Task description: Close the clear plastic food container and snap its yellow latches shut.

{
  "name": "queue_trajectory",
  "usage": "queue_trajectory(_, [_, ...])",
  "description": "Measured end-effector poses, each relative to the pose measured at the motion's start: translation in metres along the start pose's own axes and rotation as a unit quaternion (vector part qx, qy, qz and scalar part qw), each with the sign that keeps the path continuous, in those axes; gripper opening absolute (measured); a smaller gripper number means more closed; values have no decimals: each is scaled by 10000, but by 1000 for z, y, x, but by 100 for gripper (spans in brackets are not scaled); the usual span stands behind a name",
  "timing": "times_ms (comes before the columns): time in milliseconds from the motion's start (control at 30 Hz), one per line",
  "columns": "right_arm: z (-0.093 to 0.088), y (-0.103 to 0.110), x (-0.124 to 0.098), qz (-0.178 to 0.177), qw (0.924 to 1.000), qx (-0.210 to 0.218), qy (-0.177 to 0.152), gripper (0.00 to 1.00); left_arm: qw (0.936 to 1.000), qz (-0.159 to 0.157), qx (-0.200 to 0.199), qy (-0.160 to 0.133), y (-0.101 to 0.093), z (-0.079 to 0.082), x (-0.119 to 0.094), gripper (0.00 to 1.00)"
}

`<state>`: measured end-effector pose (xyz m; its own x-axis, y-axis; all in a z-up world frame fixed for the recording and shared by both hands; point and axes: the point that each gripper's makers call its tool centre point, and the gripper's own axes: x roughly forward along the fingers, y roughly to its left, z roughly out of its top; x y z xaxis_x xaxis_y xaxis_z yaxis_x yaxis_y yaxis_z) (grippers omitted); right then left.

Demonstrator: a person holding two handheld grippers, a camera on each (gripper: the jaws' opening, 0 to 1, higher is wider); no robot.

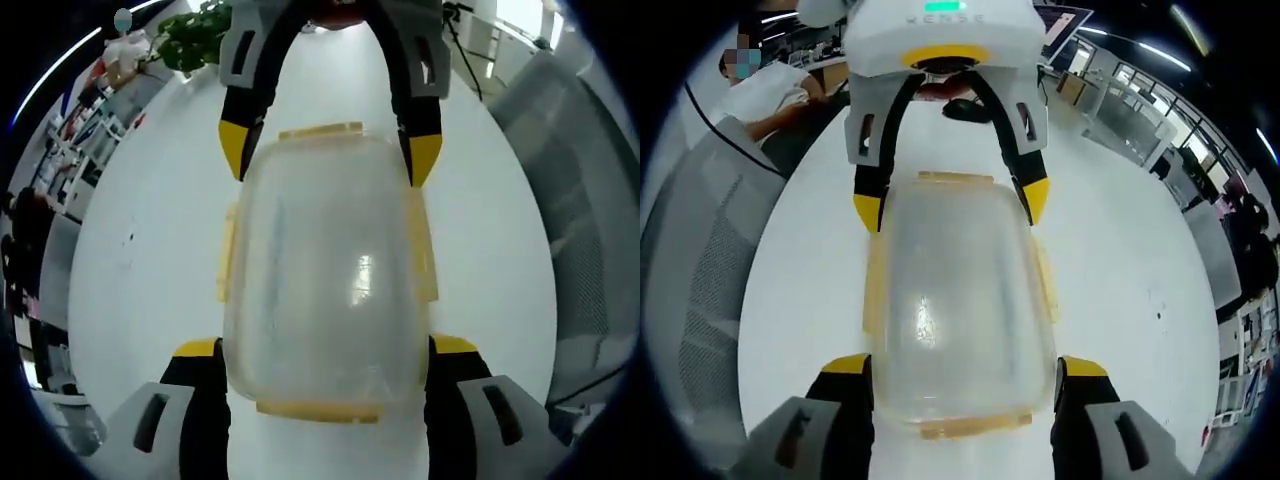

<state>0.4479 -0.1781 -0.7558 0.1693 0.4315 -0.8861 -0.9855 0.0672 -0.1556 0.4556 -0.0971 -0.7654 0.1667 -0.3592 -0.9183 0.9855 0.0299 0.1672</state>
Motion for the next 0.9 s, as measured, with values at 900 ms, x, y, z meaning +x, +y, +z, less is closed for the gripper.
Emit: queue_trajectory(900, [7, -28, 9, -26, 9999, -101, 5, 73, 10000, 2, -64, 9, 28, -9, 2, 79])
